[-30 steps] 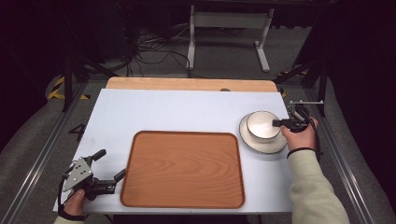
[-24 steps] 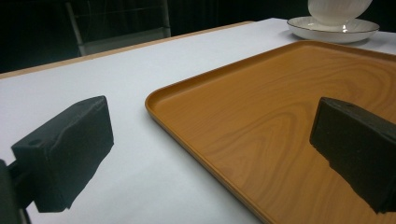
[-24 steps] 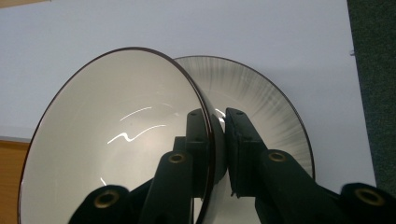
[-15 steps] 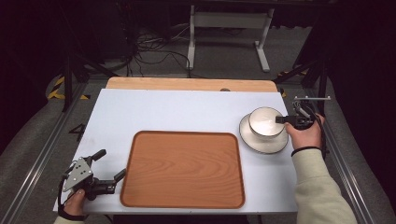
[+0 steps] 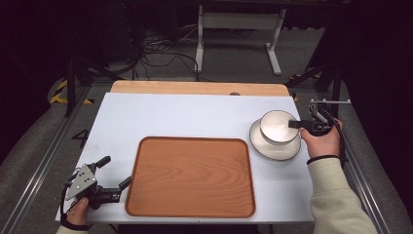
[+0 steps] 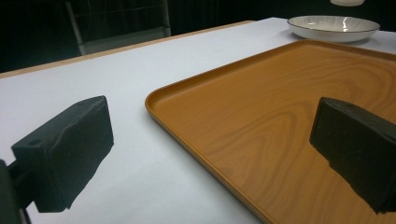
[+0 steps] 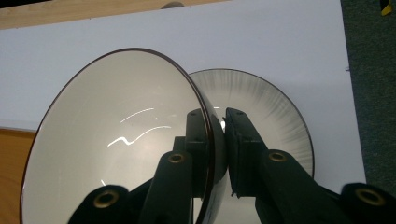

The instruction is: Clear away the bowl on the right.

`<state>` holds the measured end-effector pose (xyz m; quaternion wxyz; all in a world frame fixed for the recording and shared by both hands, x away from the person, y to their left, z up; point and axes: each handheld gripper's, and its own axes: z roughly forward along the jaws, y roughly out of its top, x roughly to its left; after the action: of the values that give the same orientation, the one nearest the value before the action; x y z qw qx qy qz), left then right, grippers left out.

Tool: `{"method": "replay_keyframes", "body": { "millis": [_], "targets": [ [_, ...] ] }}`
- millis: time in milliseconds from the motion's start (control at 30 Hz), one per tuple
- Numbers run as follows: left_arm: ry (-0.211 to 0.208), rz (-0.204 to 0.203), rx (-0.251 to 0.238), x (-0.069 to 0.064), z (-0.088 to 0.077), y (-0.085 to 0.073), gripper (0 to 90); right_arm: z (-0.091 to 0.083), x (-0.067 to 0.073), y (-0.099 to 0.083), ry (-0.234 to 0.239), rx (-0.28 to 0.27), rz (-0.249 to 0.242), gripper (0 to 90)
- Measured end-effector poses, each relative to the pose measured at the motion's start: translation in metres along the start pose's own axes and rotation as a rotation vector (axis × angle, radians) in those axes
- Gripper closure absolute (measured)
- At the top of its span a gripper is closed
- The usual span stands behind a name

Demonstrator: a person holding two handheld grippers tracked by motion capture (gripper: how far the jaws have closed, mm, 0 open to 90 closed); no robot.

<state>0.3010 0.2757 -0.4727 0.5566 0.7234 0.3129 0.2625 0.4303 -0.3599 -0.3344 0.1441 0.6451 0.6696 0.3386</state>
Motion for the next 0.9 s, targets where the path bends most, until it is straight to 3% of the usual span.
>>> {"method": "replay_keyframes", "body": {
  "millis": [233, 900],
  "targets": [
    [0.004, -0.005, -0.008, 0.000, 0.000, 0.000, 0.2, -0.004, 0.016, -0.002, 0.031, 0.009, -0.016, 80.5],
    [0.000, -0.003, -0.001, 0.000, 0.000, 0.000, 0.2, -0.009, 0.095, -0.008, 0.188, 0.047, -0.132, 80.5]
  ]
}}
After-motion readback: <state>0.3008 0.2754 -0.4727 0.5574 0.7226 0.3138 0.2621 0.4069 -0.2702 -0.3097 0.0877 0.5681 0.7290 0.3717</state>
